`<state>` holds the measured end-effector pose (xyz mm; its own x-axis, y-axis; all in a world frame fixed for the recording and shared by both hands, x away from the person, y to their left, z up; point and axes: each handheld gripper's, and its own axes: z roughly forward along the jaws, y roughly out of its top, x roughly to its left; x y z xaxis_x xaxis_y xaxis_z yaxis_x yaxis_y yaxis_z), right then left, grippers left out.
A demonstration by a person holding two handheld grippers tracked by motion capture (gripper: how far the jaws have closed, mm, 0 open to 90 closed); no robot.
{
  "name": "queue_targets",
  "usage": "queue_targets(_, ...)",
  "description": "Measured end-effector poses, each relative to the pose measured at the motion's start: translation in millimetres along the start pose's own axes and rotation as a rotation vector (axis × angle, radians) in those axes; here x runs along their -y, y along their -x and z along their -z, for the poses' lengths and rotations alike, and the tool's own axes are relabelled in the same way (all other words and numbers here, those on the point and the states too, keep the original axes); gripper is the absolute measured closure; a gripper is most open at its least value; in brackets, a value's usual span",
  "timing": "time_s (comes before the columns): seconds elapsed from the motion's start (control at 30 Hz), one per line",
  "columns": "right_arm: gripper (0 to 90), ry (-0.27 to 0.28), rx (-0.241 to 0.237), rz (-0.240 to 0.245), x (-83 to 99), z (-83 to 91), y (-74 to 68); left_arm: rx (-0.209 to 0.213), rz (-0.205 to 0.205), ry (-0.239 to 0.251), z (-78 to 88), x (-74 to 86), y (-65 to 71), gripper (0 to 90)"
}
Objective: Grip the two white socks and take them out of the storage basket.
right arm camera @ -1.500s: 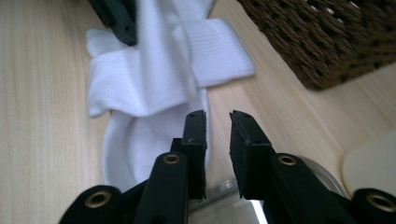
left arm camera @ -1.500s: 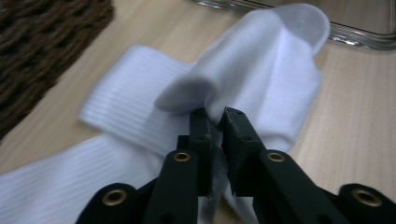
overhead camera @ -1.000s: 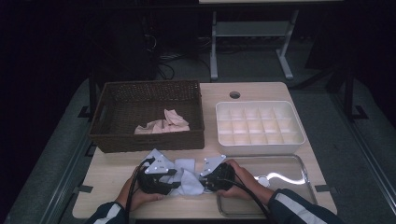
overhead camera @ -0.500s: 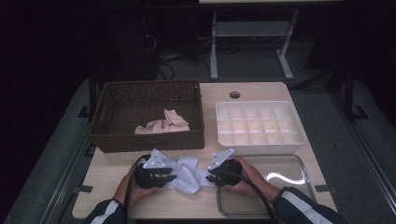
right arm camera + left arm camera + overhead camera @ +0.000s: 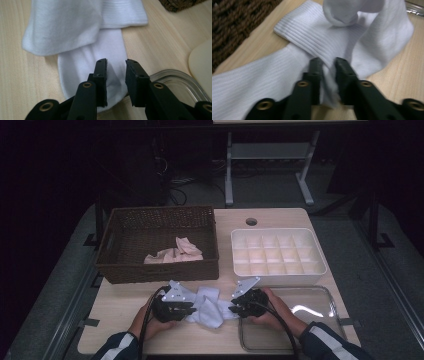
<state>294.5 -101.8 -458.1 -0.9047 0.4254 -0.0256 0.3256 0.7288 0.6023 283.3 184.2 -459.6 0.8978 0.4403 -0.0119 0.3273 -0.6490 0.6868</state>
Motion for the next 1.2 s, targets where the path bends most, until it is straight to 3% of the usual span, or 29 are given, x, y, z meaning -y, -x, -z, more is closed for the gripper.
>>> queue_targets(0.27, 67.9, 0.003, 0.023, 0.003, -2.1, -1.2, 0.2, -0.040, 0.000, 0.062, 23.0, 0.2, -5.8, 87.3)
queue_targets(0.33, 67.5, -0.001, 0.032, 0.003, -3.6, -2.1, 0.4, -0.082, 0.009, 0.073, 30.3, 2.7, -8.0, 88.7)
queue_targets(0.43, 65.9, -0.007, 0.061, 0.035, -5.3, -3.1, 0.3, -0.083, 0.061, 0.102, 38.7, 7.8, -13.2, 86.4)
queue_targets(0.53, 65.0, -0.010, 0.074, 0.048, -8.0, -4.5, -1.6, -0.057, 0.068, 0.129, 37.3, 4.4, -8.2, 74.1)
queue_targets(0.6, 64.5, -0.009, 0.080, 0.056, -10.1, -5.2, -4.2, -0.047, 0.048, 0.127, 31.7, -1.8, -0.1, 66.3)
queue_targets(0.77, 66.8, 0.014, 0.074, 0.090, -13.6, -1.6, -7.2, 0.050, -0.022, 0.136, 15.9, -19.4, 24.3, 51.4)
queue_targets(0.87, 70.6, 0.025, 0.065, 0.093, -14.4, 0.0, -9.4, 0.101, -0.033, 0.121, 4.2, -23.7, 34.0, 43.8)
queue_targets(1.0, 74.2, 0.023, 0.032, 0.086, -14.5, -2.9, -13.0, 0.111, -0.049, 0.063, -11.3, -21.8, 38.2, 41.3)
queue_targets(1.03, 74.7, 0.021, 0.028, 0.091, -14.8, -4.0, -14.1, 0.111, -0.045, 0.049, -14.1, -20.1, 37.2, 42.2)
queue_targets(1.1, 74.8, 0.016, 0.016, 0.096, -15.6, -6.6, -15.6, 0.108, -0.068, 0.007, -18.3, -16.0, 34.9, 58.7)
queue_targets(1.2, 74.6, 0.009, 0.016, 0.107, -15.9, -10.4, -16.1, 0.084, -0.097, -0.015, -15.5, -13.9, 32.0, 81.4)
